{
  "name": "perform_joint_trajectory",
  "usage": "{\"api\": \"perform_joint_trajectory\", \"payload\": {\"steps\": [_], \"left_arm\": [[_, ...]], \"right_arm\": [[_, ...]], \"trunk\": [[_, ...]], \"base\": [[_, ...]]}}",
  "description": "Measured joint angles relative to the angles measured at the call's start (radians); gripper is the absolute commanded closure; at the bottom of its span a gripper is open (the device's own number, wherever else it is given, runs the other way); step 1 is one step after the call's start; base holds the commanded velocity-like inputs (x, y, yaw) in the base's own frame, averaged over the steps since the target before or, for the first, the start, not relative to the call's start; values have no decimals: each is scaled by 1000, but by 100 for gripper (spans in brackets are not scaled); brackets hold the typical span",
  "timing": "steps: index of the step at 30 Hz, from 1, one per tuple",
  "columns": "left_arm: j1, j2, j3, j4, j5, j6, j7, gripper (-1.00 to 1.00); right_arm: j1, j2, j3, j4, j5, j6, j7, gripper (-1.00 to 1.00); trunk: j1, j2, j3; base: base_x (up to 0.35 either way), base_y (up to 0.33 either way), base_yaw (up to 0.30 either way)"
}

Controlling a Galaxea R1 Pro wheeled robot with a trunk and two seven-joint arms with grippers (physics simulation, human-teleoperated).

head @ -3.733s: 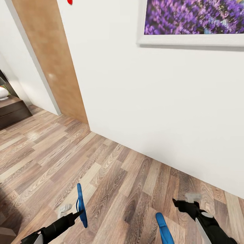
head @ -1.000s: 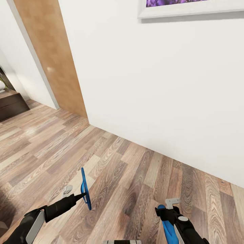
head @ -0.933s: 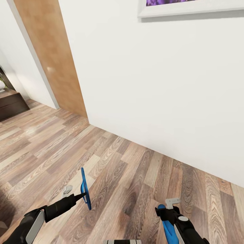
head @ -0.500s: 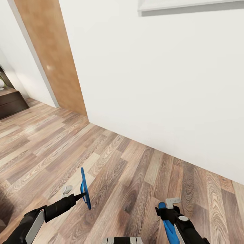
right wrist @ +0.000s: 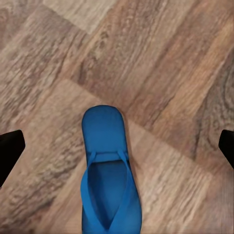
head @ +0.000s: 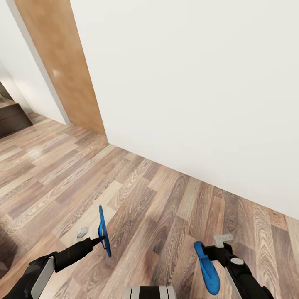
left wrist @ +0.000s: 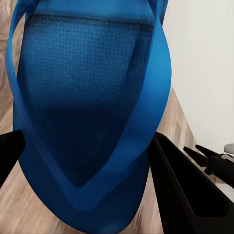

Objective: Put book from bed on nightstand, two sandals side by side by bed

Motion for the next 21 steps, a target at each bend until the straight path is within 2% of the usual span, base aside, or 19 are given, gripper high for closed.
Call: {"api": "perform_joint_trajectory", "payload": {"steps": [21], "left_arm": [[0, -1, 0, 0, 0, 0, 2, 100]], "right_arm": [[0, 1, 0, 0, 1, 0, 0, -100]], "trunk": [[9, -5, -81]], "base": [[0, 0, 0]]}}
